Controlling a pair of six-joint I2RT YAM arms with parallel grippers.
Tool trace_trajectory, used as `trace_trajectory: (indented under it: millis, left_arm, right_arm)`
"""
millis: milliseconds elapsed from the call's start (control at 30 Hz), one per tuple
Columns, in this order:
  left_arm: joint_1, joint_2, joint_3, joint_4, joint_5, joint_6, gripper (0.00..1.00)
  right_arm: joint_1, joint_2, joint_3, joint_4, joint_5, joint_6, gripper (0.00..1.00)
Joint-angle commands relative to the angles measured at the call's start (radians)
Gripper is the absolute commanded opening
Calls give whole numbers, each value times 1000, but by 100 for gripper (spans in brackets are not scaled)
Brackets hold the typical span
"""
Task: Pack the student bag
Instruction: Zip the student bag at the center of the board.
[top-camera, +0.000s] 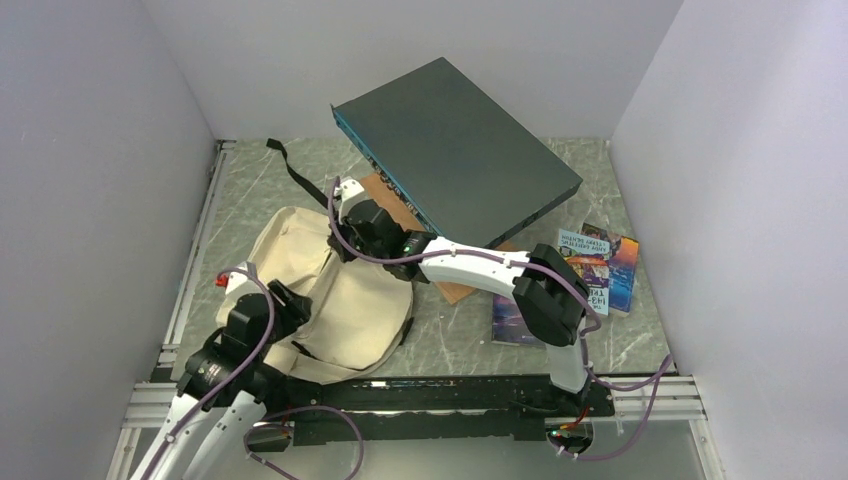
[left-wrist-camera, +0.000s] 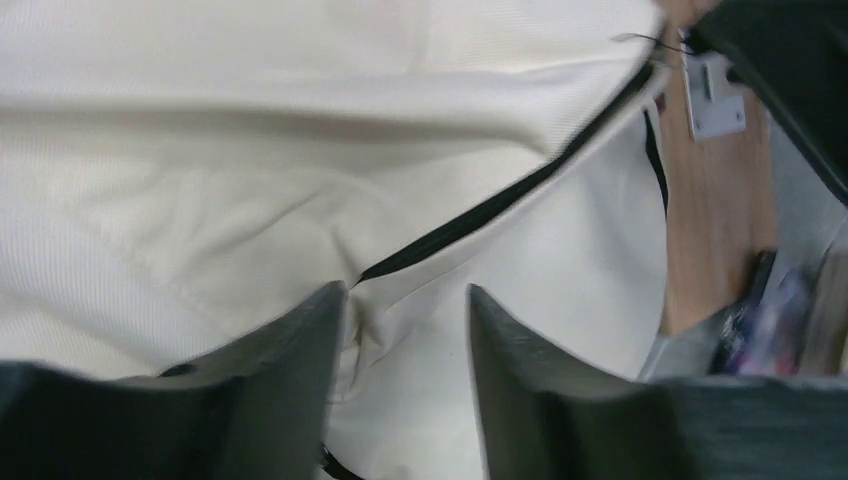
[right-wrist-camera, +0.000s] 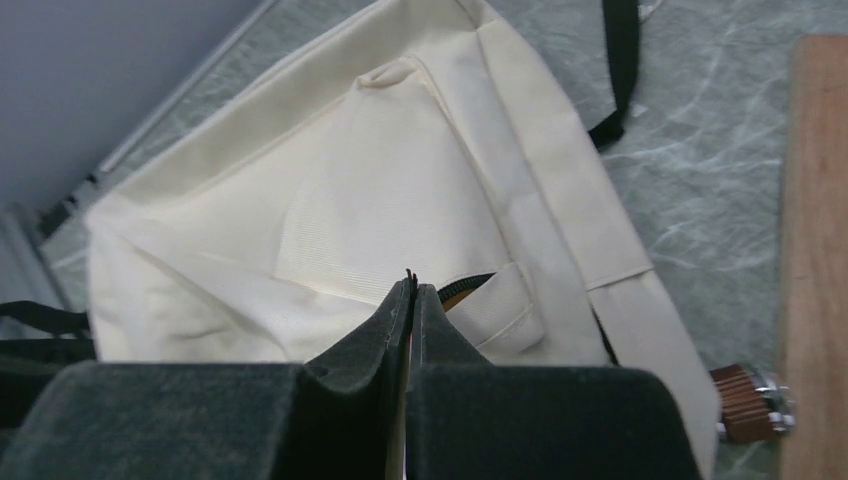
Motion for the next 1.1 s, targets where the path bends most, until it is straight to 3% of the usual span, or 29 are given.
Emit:
trace_trajectory:
  millis: [0,67,200,467,633,733,800,833,1067]
  left_arm:
    - [1,7,93,218,82,324,67]
    - [2,70,118,251,127,388,72]
    - [1,257,150,328,243,496,73]
    - [-1,391,109,411,164,515,60]
    - [0,458,99,333,101,481,47]
    - [1,459,98,307,83,454,28]
    - [2,454,106,294,73,440,6]
    - [2,461,118,268,67,433,0]
    - [-18,422,213,70,145,297,0]
  right_arm:
    - [-33,-62,-5,114,-96,144,0]
    - [-33,-57,-6,119,-106,170,0]
    - [-32,-61,-12,123,-155,208,0]
    - [-31,-97,-21,109,-147,223,0]
    - [-31,-93,-6,98,-98,215,0]
    - [-31,-91,20,58,-2,178,0]
    - [-33,-96,39,34,49,144,0]
    - [-34,-98,52,20,75,121,0]
    - [-67,-56,166,-73,218,-17,0]
